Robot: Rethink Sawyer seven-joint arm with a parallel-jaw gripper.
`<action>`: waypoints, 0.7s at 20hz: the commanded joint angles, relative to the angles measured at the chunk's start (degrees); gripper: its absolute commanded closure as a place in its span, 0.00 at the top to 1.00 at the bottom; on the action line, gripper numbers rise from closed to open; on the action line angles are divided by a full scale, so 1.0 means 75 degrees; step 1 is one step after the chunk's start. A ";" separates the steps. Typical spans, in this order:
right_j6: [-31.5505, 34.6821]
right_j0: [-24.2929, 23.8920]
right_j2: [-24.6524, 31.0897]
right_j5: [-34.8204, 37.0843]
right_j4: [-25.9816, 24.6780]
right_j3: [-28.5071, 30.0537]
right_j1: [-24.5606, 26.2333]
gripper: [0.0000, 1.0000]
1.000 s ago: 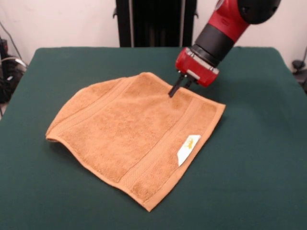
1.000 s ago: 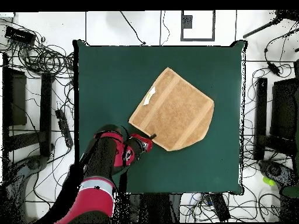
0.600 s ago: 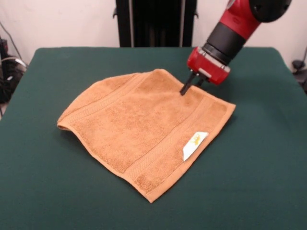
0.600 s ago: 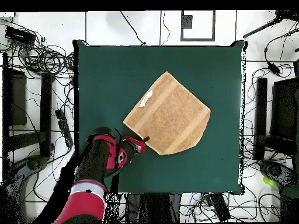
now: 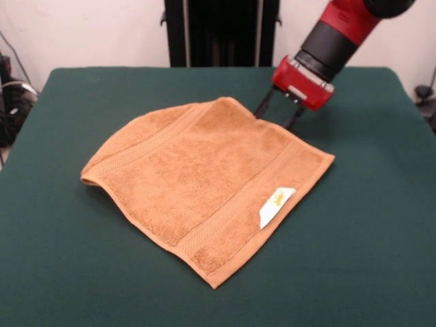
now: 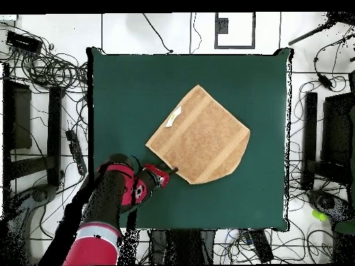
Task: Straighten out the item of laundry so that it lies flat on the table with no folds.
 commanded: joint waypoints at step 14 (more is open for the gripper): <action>-0.2379 -0.0844 0.2238 0.0953 0.2633 0.1474 -0.1749 1.00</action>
